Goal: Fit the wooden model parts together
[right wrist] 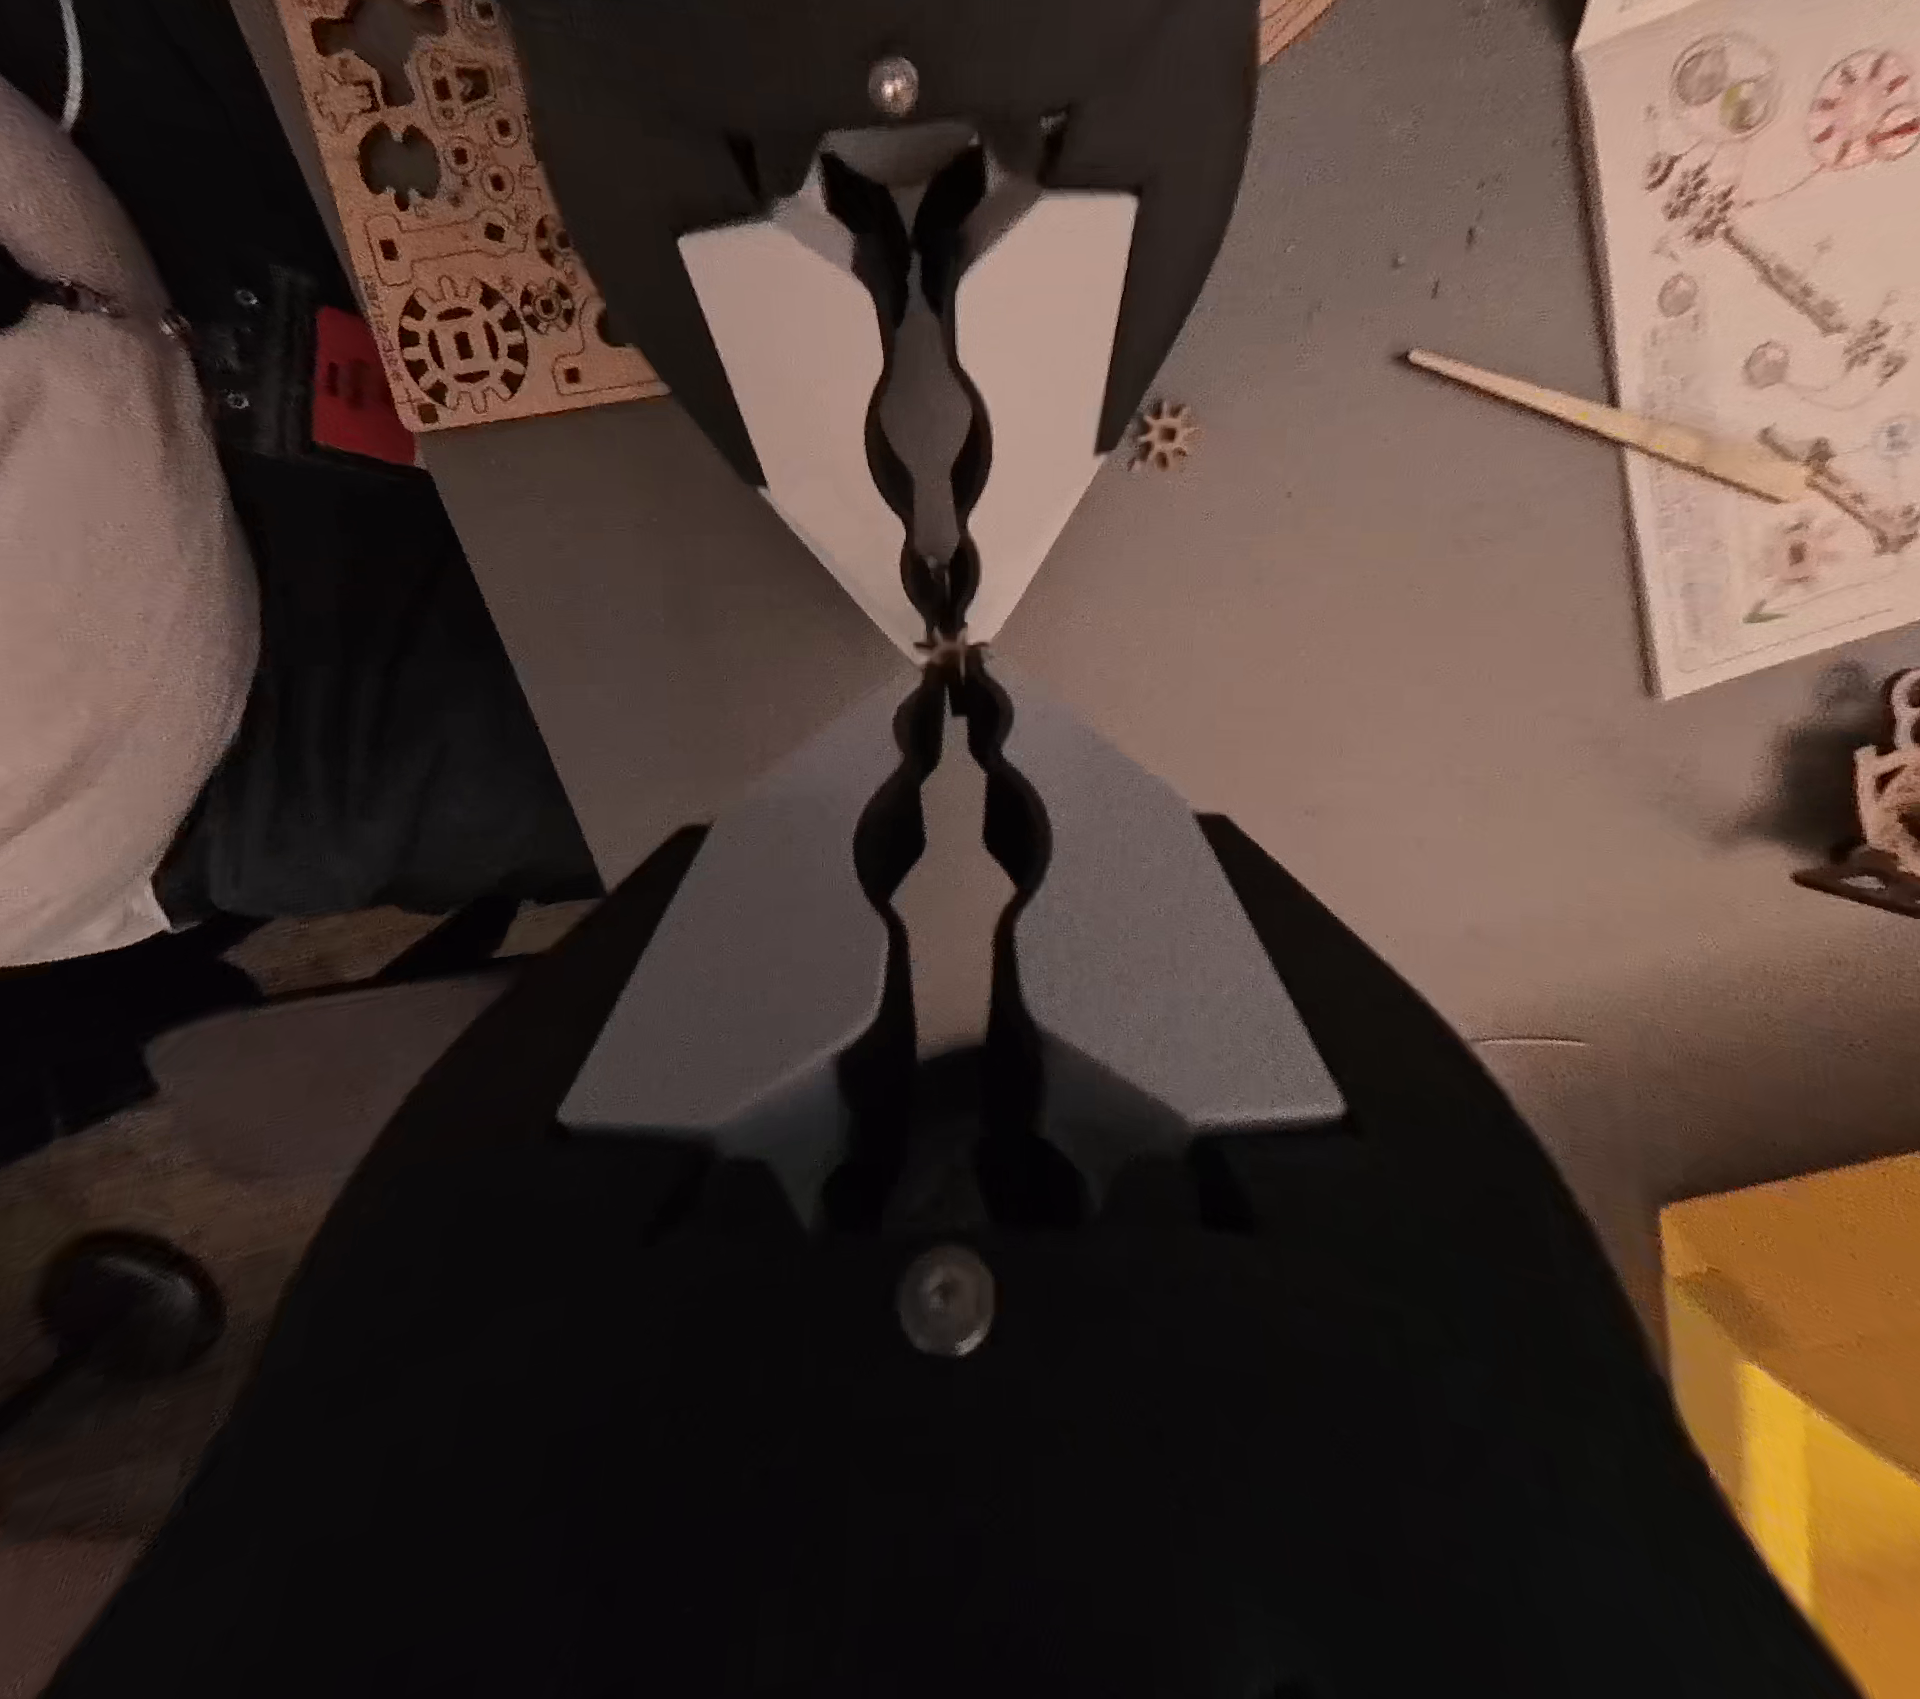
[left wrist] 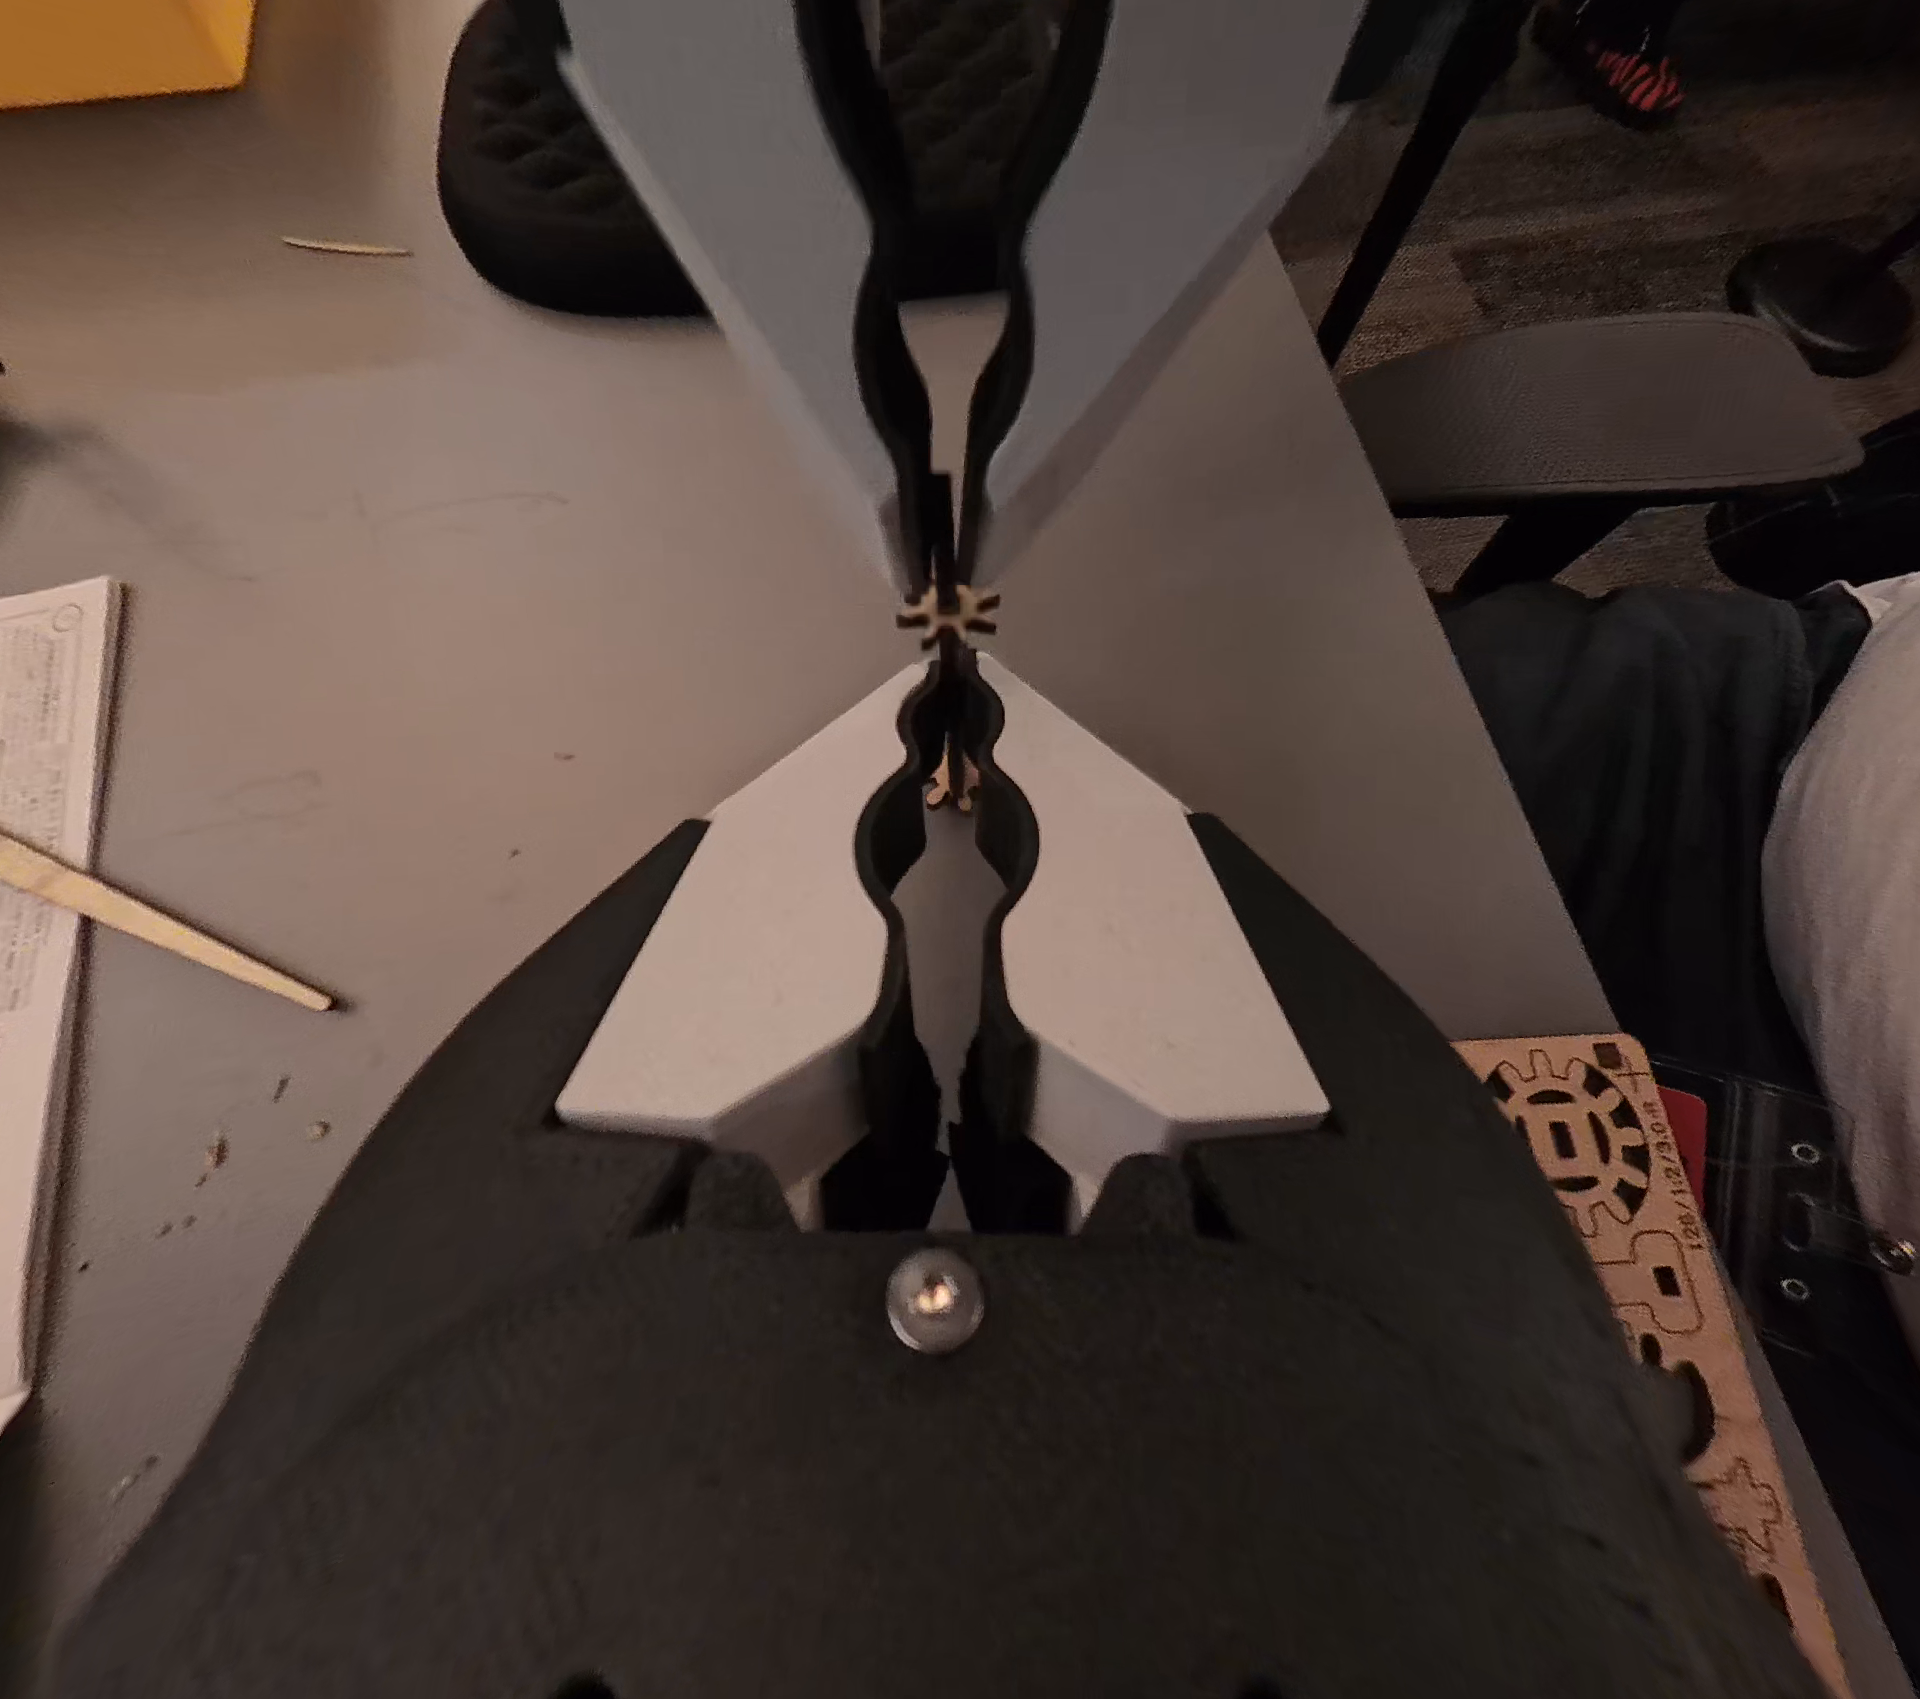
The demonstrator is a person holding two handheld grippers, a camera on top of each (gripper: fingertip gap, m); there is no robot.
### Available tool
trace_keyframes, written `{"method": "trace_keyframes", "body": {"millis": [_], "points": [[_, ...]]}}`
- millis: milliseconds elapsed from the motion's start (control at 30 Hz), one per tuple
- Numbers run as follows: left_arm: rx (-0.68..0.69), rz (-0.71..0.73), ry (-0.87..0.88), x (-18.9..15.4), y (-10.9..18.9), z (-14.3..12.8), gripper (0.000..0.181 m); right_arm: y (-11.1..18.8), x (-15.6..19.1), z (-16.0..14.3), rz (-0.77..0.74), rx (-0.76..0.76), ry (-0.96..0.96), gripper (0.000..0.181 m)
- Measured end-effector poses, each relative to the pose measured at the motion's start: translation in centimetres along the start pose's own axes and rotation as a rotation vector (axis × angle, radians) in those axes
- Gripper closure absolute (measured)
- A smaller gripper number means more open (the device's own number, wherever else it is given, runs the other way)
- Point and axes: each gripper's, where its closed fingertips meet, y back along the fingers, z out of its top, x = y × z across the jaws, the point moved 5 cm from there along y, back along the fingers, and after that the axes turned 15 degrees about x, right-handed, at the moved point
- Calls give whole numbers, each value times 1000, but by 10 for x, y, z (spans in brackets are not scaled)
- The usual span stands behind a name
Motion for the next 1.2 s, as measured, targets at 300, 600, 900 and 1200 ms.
{"method": "trace_keyframes", "body": {"millis": [300,600,900,1200], "points": [[-85,140,83,23,82,-17,181,89,-19,-2,-229,-631,16,157],[-119,176,197,41,98,-36,181,-48,-44,28,-67,-492,-92,159],[-152,154,196,43,96,-37,181,-69,-52,27,-13,-493,-155,169],[-230,226,137,40,108,-22,181,12,-26,14,-248,-906,23,169]]}}
